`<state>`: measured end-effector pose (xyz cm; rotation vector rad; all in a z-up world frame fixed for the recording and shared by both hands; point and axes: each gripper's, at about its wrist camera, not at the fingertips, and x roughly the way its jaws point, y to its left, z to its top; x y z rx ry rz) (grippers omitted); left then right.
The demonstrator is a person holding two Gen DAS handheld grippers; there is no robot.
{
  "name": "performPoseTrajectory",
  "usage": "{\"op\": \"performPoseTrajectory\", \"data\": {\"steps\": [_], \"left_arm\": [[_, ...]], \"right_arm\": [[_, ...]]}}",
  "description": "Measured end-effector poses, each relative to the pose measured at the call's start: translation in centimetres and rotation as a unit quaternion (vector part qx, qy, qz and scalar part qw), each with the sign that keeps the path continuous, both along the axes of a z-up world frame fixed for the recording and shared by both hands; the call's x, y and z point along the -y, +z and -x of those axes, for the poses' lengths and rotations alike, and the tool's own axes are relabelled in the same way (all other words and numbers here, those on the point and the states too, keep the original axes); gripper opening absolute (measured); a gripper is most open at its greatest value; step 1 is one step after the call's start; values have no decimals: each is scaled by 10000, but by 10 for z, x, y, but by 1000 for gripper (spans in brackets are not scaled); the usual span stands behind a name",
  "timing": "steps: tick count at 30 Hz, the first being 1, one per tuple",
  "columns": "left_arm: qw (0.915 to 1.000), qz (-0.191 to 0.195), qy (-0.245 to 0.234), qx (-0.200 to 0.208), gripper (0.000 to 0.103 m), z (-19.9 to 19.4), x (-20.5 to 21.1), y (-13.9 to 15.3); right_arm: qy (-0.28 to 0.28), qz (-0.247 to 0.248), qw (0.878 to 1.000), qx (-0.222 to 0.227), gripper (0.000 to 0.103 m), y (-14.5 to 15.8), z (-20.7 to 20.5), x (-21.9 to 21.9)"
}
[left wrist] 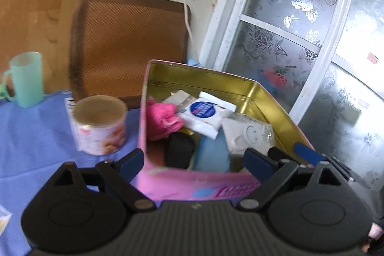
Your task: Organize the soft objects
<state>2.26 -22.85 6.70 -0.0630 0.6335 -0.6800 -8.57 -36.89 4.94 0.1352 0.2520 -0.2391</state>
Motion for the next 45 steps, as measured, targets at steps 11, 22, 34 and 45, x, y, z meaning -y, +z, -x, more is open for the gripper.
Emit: {"op": "performPoseTrajectory", "data": {"steps": [11,22,34,45], "left_arm": [[9964,-419,575,469,102,52,-55,-5],[9905,-789,1043,422,103,70,-80,-13],[9862,-1156,1165,237,103,70,-80,-21],[9834,-1295,1228,335,103,73,-78,-22]], "right_arm": [[144,-912,9956,-124,70,-1,20,-37],[184,-1254,9911,-401,72,-4,20,-58],[193,-1462,9876,-535,74,-5,20,-64],[254,-1485,9870,-562,74,-6,22,-66]]}}
